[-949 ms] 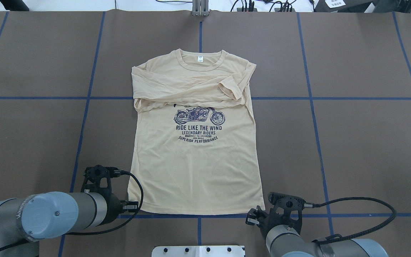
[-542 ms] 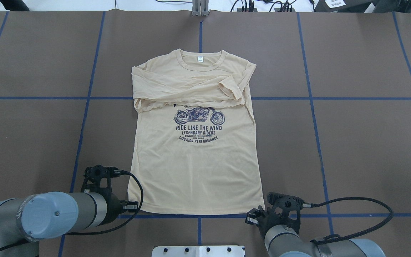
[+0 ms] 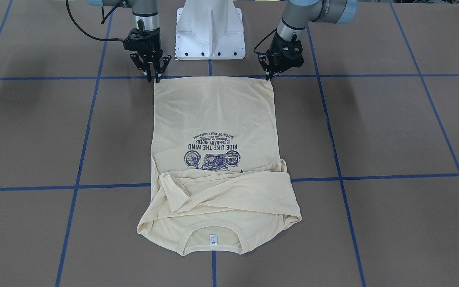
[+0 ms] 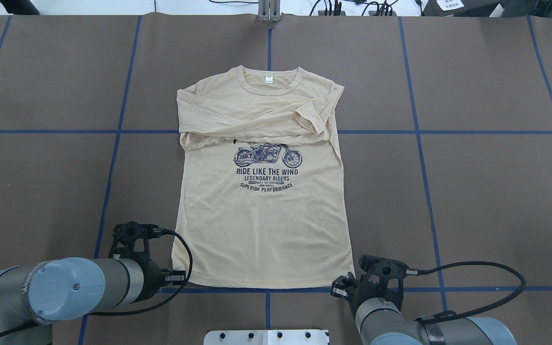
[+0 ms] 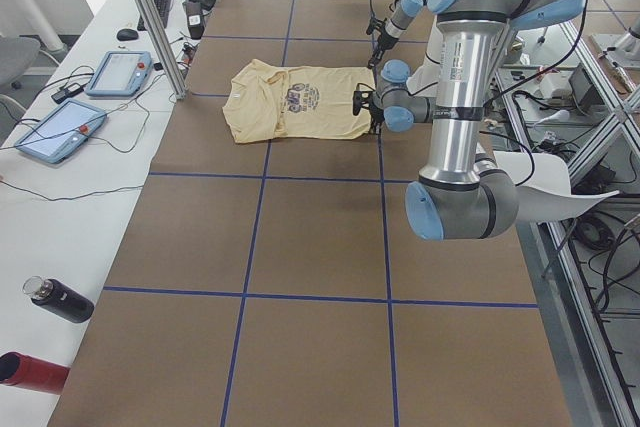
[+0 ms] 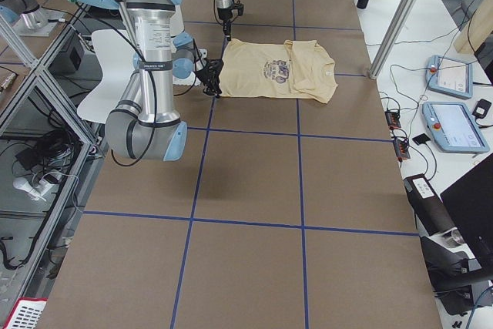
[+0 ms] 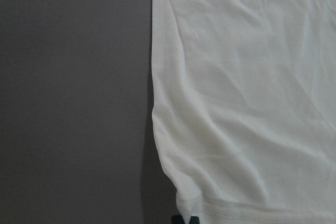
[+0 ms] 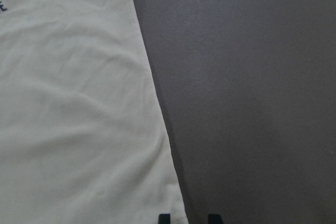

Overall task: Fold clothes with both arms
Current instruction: 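Lift the hem with both grippers and fold it toward the collar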

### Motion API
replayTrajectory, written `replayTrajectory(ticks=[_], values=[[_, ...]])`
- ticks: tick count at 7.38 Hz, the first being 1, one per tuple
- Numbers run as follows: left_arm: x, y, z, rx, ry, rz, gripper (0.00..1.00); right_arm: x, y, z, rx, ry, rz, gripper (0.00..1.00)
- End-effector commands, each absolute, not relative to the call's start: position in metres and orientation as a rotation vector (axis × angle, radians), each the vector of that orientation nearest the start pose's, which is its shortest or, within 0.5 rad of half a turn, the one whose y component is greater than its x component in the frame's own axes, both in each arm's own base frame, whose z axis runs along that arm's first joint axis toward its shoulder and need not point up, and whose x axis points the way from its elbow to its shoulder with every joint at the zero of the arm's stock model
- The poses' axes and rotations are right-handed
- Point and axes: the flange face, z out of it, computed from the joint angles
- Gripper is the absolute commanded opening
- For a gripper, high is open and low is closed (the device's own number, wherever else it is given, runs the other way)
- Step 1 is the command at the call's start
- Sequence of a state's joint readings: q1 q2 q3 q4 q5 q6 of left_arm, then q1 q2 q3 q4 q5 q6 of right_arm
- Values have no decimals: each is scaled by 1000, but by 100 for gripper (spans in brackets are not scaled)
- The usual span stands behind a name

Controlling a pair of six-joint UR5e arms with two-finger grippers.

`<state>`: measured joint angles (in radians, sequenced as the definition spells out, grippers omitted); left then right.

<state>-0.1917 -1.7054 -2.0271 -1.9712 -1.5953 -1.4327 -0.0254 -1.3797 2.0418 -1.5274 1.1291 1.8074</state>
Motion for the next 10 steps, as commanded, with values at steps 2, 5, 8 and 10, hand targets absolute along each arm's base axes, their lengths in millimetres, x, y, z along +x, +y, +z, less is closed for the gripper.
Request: replayTrajectory(ticks=[2, 5, 8, 10], values=[[484, -229, 334, 143, 986, -40, 0, -543, -164, 331, 328, -764, 367, 33], [483, -228, 330, 144, 993, -37, 0, -541, -168, 331, 331, -763, 374, 0], [442, -216, 277, 118, 1011, -10, 0, -490, -191, 283, 297, -853, 415, 0], [385, -200, 220, 84, 1086, 28, 0, -421, -182, 224, 208, -906, 390, 0]])
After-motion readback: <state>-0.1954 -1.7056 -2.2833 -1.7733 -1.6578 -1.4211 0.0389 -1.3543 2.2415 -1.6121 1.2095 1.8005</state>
